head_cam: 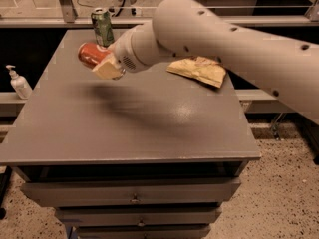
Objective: Move coke can near green can
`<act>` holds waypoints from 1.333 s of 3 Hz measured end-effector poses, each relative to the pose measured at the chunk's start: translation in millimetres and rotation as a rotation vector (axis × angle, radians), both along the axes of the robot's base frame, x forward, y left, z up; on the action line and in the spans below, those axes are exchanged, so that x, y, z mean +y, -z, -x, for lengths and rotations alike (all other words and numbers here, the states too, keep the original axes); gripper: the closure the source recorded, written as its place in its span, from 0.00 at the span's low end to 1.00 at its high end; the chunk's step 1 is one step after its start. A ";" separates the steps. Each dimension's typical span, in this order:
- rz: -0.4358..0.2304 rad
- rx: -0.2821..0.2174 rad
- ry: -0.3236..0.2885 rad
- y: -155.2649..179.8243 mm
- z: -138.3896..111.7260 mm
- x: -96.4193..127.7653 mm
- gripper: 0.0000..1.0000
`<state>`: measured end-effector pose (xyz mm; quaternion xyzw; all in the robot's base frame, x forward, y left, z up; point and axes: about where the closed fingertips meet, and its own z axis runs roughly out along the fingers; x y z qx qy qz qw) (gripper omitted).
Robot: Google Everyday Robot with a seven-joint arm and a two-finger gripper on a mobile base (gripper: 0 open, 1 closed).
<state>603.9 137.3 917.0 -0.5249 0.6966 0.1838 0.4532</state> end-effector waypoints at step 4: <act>0.106 -0.160 0.007 -58.1 -40.4 -48.5 1.00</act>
Offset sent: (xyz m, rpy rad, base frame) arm 0.0061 -0.0016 0.0286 0.0114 -0.0436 0.0091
